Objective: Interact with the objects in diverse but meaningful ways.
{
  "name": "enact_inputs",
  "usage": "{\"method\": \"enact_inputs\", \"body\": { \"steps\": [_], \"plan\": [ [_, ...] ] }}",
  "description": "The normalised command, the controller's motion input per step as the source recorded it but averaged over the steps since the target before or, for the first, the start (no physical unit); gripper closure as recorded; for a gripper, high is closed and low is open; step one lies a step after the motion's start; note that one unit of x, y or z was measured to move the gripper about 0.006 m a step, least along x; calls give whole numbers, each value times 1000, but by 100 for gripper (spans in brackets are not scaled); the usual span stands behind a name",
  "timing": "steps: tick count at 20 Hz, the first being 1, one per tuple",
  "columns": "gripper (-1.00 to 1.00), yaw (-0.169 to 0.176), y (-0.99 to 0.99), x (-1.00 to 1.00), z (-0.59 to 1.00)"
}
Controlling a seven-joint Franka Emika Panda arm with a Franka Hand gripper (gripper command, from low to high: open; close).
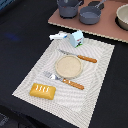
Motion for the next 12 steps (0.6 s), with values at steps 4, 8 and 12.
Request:
{"method": "enact_inputs", "body": {
  "steps": [4,8,12],
  "plan": [
    [-100,195,-585,112,-322],
    [-100,205,-490,8,-374],
    [-100,158,-226,-204,-447]
  ]
}}
